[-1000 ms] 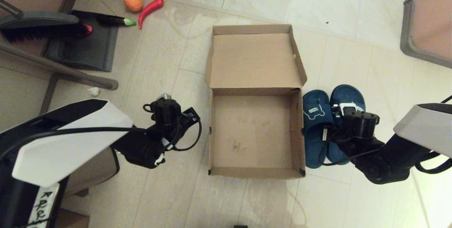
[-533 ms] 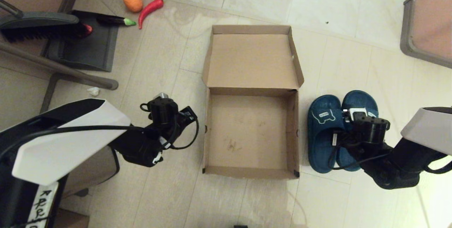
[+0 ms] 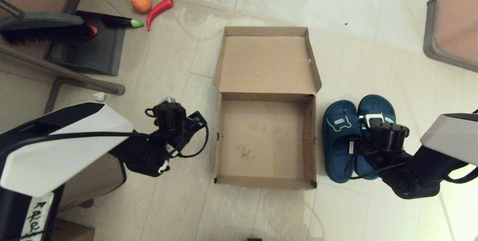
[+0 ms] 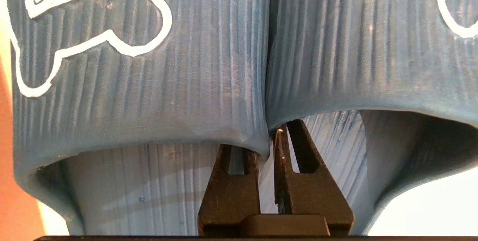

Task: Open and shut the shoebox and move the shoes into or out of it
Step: Put the shoes out of the shoe box

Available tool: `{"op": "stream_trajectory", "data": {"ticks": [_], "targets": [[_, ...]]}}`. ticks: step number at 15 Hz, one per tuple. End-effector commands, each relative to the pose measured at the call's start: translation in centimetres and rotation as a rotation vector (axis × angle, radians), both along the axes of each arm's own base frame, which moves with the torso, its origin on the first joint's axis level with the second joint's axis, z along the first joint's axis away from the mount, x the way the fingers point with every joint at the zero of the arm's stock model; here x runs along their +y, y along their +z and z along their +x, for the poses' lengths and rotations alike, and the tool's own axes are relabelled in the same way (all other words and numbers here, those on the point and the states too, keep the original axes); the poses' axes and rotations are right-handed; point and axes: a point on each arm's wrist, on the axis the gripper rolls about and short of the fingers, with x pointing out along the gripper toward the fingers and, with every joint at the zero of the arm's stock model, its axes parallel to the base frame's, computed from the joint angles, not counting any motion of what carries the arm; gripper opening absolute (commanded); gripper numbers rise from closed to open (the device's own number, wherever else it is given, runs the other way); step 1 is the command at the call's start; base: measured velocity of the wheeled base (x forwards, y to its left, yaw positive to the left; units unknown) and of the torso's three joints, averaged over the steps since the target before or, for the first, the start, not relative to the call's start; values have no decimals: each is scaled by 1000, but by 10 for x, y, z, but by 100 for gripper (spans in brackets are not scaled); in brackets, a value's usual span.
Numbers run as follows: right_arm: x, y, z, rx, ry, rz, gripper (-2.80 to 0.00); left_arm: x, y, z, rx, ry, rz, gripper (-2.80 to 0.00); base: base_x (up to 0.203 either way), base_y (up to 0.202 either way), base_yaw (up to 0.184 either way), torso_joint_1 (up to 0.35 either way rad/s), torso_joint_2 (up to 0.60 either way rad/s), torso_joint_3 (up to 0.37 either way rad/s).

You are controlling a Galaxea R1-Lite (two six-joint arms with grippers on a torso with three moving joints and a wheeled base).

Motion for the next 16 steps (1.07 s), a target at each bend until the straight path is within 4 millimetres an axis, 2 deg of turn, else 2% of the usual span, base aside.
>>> {"op": "stream_trajectory", "data": {"ticks": [1,6,7,10,16], "targets": [[0,-2,1,-2,-2,1,-280,1,5,-3,-10,3,-7,-280,0,0,0,0,0,0],[1,-1,1,-4,2,0,-280,2,7,-4,-10,4,-7,-280,0,0,0,0,0,0],[2,-1,2,-6,7,-1,0,2,7,-5,-11,4,-8,-280,0,0,0,0,0,0],[6,0,11,-33,14,7,0,3,9,-7,-11,4,-8,-280,0,0,0,0,0,0],[6,-5,4,-3,12,6,0,10,14,-11,-10,17,-8,-280,0,0,0,0,0,0]]}}
